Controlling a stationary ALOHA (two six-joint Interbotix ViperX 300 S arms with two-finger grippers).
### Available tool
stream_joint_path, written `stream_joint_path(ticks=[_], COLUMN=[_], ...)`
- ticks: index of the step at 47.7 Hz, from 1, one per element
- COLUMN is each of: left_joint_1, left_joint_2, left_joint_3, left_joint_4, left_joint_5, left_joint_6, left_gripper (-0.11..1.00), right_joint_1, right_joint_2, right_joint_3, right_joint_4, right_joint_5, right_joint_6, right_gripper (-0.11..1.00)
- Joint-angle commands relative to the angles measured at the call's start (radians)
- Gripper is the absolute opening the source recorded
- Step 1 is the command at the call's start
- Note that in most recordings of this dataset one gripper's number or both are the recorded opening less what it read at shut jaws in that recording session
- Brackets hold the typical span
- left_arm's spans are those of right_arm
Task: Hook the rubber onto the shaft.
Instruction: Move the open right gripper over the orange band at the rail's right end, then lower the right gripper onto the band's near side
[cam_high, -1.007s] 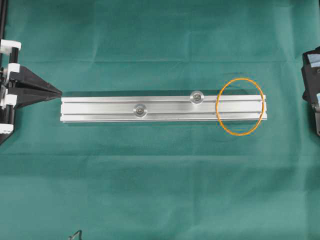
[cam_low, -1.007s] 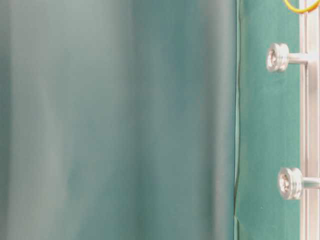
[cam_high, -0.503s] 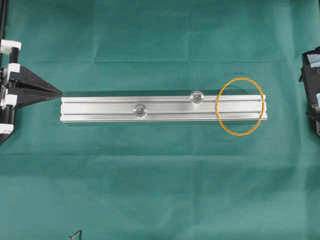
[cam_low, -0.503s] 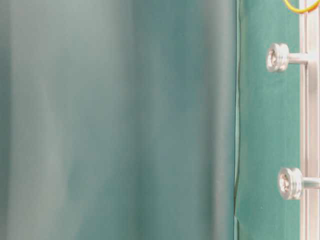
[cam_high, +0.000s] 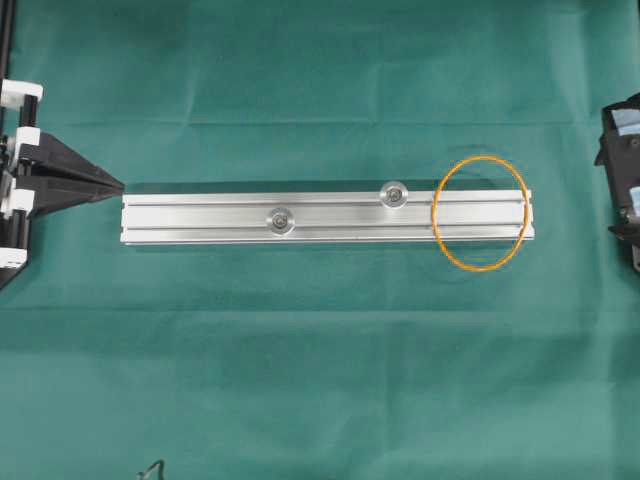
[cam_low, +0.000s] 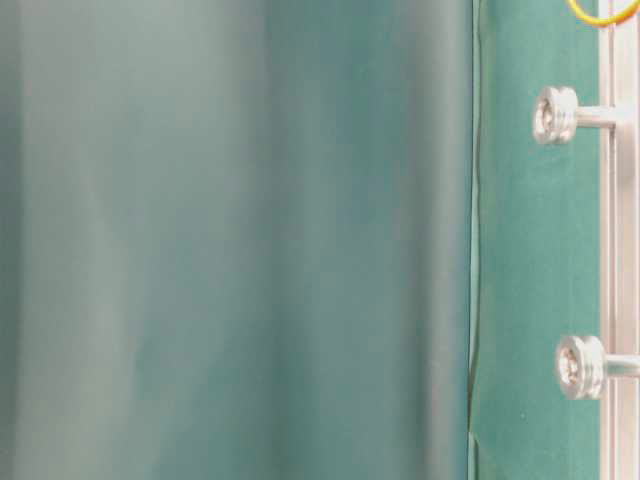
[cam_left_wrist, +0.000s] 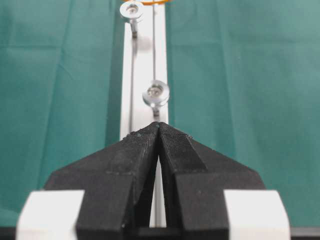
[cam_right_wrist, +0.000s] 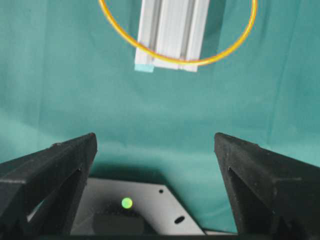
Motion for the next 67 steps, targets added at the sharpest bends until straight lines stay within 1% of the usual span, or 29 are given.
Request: stream_joint_path(ticks=[1,10,23,29,37,67], left_joint_1=[-0.006,-0.006,-0.006,-0.006,-0.006,-0.006], left_joint_2=[0.008,0.009,0.009,0.009,0.009,0.009], left_joint_3=[-0.029,-0.029,-0.029,-0.029,-0.029,-0.029], left_joint_4=[0.003,0.003,0.003,0.003,0.003,0.003], left_joint_5=[-0.009,-0.009,-0.009,-0.009,-0.009,-0.009], left_joint_6=[-0.002,-0.008,-0.009,-0.009,-0.009,-0.009], left_gripper=[0.0,0.0,0.0,0.0,0.0,0.0], right_joint_1=[-0.002,-0.002,-0.002,-0.002,-0.002,0.0], right_joint_2=[0.02,0.074,0.192,0.242,0.282,0.281], right_joint_3=[-0.025,-0.048,-0.112,-0.138,-0.156,-0.158], right_joint_4=[0.003,0.006,0.006,0.017,0.026,0.026], right_joint_5=[-0.035,-0.1,-0.193,-0.232,-0.242,-0.244], right_joint_6=[0.003,0.003,0.002,0.002,0.002,0.002], right_gripper=[0.98,0.98,0.98,0.98,0.98,0.98])
